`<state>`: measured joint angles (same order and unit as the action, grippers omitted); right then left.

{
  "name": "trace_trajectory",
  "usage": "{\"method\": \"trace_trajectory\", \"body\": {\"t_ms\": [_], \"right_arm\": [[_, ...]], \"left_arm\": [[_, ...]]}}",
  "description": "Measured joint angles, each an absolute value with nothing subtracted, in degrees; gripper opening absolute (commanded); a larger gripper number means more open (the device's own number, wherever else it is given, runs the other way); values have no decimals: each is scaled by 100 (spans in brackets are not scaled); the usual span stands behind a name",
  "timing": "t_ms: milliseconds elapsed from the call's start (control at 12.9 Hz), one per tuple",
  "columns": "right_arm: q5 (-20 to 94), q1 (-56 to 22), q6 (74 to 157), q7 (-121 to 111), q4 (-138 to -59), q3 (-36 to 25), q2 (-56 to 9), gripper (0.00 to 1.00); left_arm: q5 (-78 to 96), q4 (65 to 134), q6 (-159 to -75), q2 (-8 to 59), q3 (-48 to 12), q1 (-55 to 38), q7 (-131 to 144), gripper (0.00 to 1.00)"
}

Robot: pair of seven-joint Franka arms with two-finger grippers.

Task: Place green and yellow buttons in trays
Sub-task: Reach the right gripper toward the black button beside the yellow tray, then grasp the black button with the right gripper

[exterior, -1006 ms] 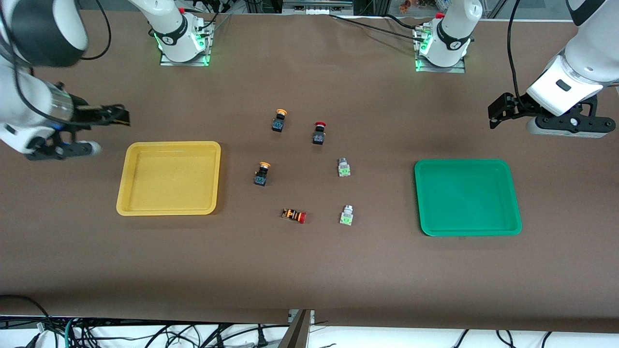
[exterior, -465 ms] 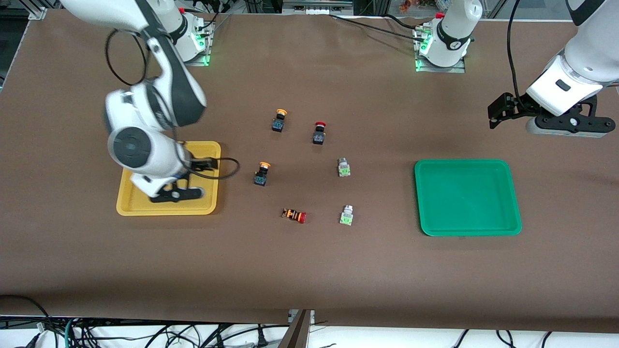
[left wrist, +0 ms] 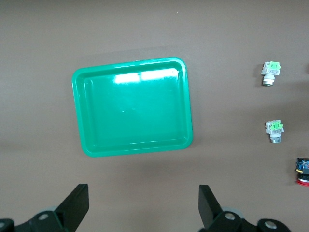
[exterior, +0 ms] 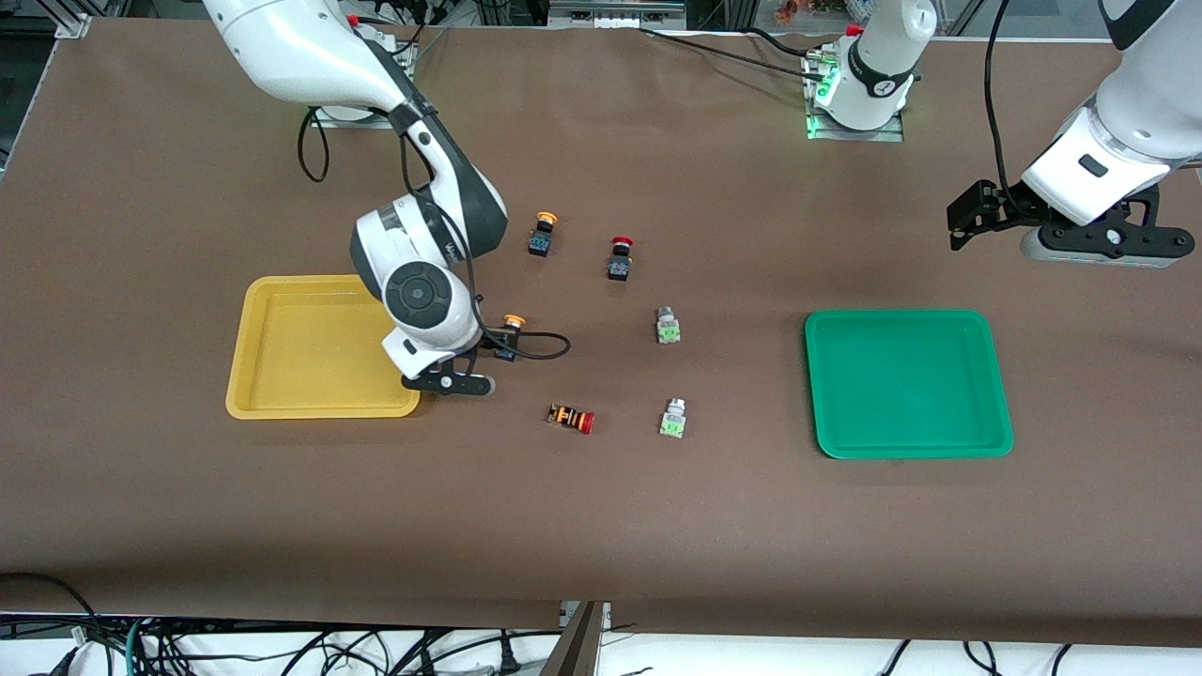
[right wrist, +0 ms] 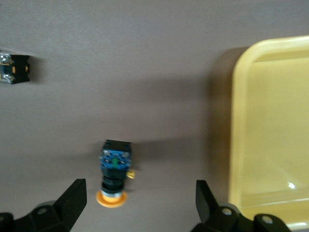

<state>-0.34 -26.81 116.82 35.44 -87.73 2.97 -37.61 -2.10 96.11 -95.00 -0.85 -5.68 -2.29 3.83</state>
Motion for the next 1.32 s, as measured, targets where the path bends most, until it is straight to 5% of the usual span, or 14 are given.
{"method": "trace_trajectory", "body": {"t_ms": [697, 774, 1006, 1084, 1316], "right_arm": [[236, -2911, 12499, 3892, -8826, 297, -4426, 100], [236, -2933, 12515, 3894, -8838, 297, -4467, 92], [236, -2940, 12515, 3864, -8849, 280, -4476, 15], [236, -2937, 12515, 3787, -8849, 270, -4472, 0], [236, -2935, 12434, 3672, -8847, 253, -4466, 0]], "left_arm": [[-210, 9611, -9500, -85, -569, -229, 383, 100], [-210, 9611, -9500, -85, -569, -229, 383, 100], [-210, 9611, -9500, -85, -569, -229, 383, 100], [-210, 9611, -9500, -85, -572, -229, 383, 100], [-210, 9611, -9499, -80, -667, -232, 383, 100]]}}
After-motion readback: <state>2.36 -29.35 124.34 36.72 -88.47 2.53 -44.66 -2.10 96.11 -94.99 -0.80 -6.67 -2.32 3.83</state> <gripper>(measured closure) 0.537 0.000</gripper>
